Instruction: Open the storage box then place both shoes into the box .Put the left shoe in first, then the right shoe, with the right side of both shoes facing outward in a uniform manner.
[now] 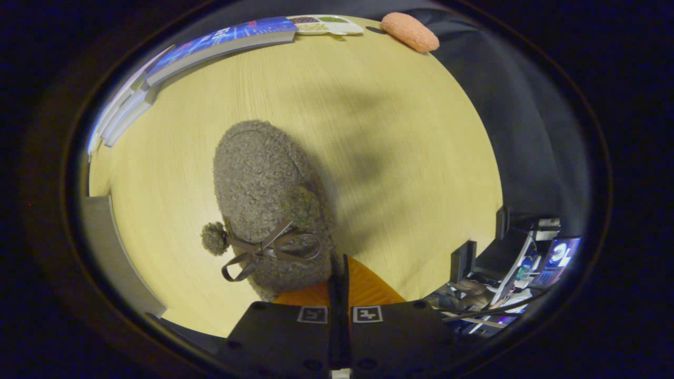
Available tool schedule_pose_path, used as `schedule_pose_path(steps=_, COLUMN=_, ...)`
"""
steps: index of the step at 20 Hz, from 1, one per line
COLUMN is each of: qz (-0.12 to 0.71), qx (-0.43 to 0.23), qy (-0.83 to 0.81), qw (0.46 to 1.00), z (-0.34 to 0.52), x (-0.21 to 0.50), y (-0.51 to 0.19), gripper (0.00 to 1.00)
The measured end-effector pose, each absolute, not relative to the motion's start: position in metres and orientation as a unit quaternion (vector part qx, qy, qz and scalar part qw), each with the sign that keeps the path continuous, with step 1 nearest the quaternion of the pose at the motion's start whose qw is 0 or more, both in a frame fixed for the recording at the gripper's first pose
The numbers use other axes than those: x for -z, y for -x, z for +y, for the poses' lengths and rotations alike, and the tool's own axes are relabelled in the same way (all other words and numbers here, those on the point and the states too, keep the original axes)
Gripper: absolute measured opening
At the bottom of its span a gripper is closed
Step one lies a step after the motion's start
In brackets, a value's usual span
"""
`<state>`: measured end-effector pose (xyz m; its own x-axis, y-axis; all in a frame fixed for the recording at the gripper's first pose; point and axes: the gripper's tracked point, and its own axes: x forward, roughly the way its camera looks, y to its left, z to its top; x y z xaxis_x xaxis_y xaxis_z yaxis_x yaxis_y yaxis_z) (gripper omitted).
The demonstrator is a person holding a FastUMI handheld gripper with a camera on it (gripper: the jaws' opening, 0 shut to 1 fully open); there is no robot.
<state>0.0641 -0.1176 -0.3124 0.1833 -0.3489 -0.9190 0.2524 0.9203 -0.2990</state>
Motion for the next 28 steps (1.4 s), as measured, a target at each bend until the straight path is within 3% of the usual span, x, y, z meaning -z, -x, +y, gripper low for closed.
schedule_pose_path(steps=10, qz=0.579, qx=0.273, qy=0.225, qw=0.735, z=-0.111, x=0.251, y=-0.039, gripper=0.03)
schedule_pose_path(steps=15, qz=0.549, qx=0.309, qy=0.219, qw=0.745, z=-0.083, x=0.206, y=-0.025, gripper=0.04)
schedule_pose_path(steps=23, qz=0.507, qx=0.364, qy=0.148, qw=0.768, z=0.019, x=0.119, y=0.011, gripper=0.04)
schedule_pose_path(steps=28, qz=0.51, qx=0.362, qy=0.139, qw=0.768, z=0.102, x=0.092, y=0.024, gripper=0.04)
